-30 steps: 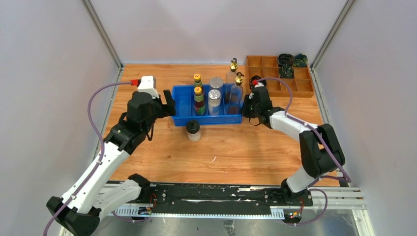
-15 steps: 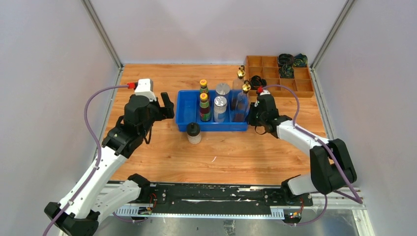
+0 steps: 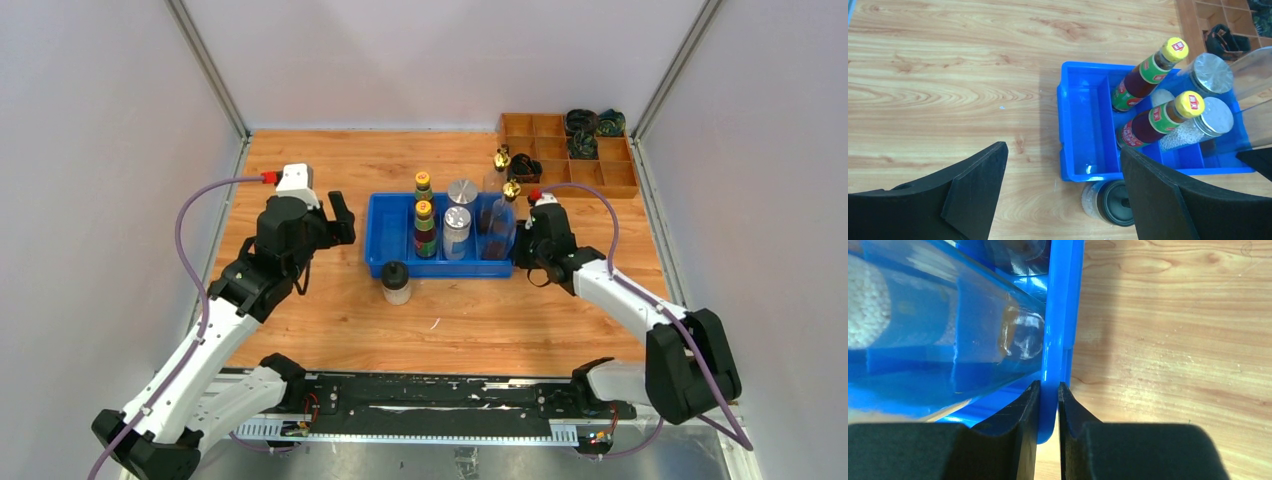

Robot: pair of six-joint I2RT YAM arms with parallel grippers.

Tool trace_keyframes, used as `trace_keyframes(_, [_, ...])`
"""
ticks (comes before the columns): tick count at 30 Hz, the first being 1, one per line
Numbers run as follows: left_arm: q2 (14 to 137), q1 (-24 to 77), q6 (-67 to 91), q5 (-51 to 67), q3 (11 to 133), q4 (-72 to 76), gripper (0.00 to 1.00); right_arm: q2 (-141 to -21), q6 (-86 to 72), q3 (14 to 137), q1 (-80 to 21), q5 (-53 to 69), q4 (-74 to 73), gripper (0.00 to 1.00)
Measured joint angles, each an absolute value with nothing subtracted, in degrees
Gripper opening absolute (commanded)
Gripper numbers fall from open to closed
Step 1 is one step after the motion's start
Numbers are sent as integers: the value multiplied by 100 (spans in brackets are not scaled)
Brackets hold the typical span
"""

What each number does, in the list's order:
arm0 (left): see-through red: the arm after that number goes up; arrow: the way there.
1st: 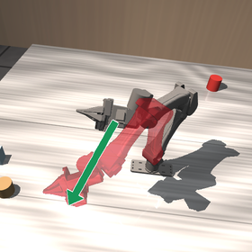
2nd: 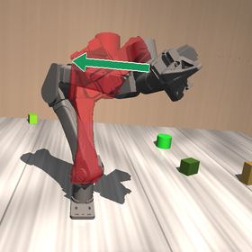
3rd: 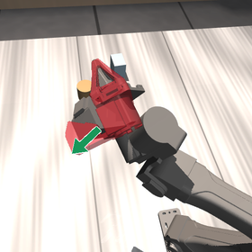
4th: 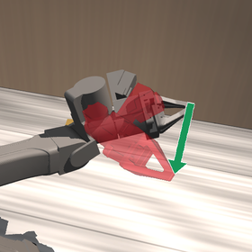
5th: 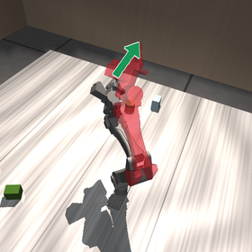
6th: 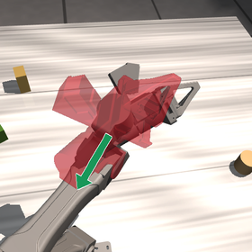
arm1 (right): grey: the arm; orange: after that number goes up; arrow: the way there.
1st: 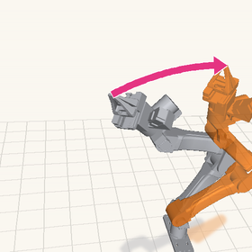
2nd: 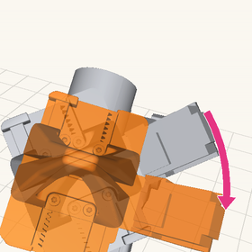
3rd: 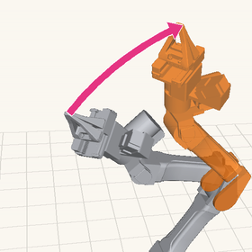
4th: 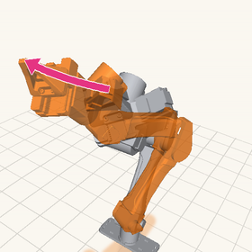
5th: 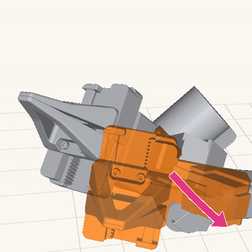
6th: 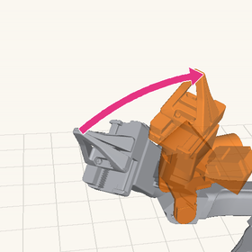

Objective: Organize the condiment bottles
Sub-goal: Move the storage box to the center of the board.

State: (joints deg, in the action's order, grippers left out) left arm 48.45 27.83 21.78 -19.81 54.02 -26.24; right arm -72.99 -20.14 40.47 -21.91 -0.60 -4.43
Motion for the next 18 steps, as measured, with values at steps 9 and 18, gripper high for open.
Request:
trace_keyframes(9, [4777,2783,2276,-2121,5129,-2689,90,-6936,-1981,3771,-2191,-158,-521,21])
trace_keyframes(18, [4698,2783,2307,-2165,5041,-2711,90,-6932,-1914,3765,-2043,-25,-515,45])
